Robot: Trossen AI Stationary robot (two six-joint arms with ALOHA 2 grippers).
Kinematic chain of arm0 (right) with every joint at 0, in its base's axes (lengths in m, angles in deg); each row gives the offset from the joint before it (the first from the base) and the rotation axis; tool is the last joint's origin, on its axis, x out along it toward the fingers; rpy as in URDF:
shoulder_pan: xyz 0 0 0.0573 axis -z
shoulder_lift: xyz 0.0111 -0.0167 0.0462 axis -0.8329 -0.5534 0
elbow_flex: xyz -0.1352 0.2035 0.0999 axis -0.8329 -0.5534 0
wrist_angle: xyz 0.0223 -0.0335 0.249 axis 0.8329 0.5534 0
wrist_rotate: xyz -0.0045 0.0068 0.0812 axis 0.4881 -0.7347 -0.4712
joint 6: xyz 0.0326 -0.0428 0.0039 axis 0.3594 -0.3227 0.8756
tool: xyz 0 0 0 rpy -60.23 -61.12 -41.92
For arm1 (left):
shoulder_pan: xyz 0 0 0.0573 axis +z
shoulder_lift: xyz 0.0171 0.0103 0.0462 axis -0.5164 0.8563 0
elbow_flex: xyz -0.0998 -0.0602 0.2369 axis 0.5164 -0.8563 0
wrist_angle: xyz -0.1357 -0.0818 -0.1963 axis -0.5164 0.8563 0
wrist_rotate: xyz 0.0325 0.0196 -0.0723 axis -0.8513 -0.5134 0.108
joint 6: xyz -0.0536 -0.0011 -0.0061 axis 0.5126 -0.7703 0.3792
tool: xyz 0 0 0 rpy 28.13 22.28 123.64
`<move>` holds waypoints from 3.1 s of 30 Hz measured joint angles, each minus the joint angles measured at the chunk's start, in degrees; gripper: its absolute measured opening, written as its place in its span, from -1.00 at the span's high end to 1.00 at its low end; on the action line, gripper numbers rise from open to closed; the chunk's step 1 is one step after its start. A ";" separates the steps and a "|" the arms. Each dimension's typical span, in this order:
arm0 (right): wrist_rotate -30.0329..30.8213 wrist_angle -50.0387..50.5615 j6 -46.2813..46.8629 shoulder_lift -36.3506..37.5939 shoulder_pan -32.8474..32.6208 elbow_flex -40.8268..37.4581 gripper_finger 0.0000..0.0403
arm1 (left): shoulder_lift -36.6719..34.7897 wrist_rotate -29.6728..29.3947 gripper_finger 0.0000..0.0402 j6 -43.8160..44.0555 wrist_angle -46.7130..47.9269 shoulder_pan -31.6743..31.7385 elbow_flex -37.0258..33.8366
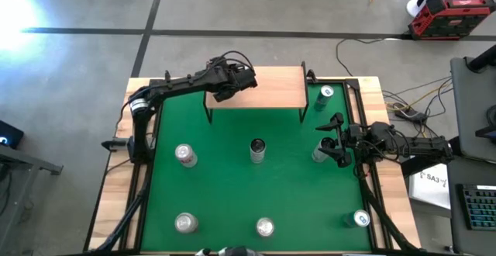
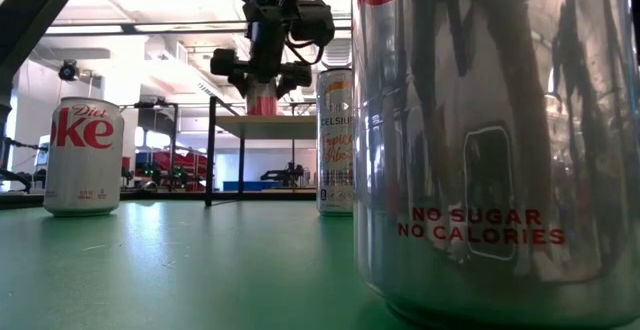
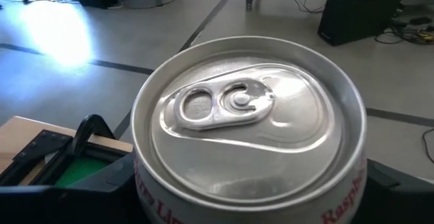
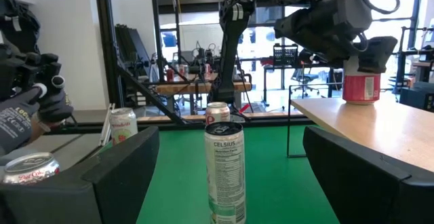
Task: Place canned beverage on shelf
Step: Put the top pink-white soda can on the shelf
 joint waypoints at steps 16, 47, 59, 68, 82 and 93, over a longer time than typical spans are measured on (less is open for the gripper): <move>0.00 -0.02 0.00 0.00 0.00 0.00 -0.77 | 0.00 -0.57 -0.44 -2.95 -3.26 1.40 0.00; 0.00 0.00 0.00 0.00 -0.01 0.00 -0.77 | -0.97 0.23 -0.84 -8.20 -3.82 -1.07 0.02; -0.02 0.00 0.00 -0.02 0.00 0.00 -0.77 | -5.62 18.78 -0.99 -8.38 10.48 -3.68 10.32; -0.02 0.00 0.00 -0.02 -0.02 0.00 -0.77 | -5.29 29.91 -0.99 -13.23 25.93 -2.64 25.80; 0.00 0.11 0.00 -0.01 -0.01 -0.01 -0.77 | -4.79 52.95 -0.99 -25.49 26.93 5.57 29.84; 0.00 0.11 0.00 0.00 -0.01 -0.02 -0.77 | -5.02 52.25 -0.99 -75.06 27.02 5.54 30.60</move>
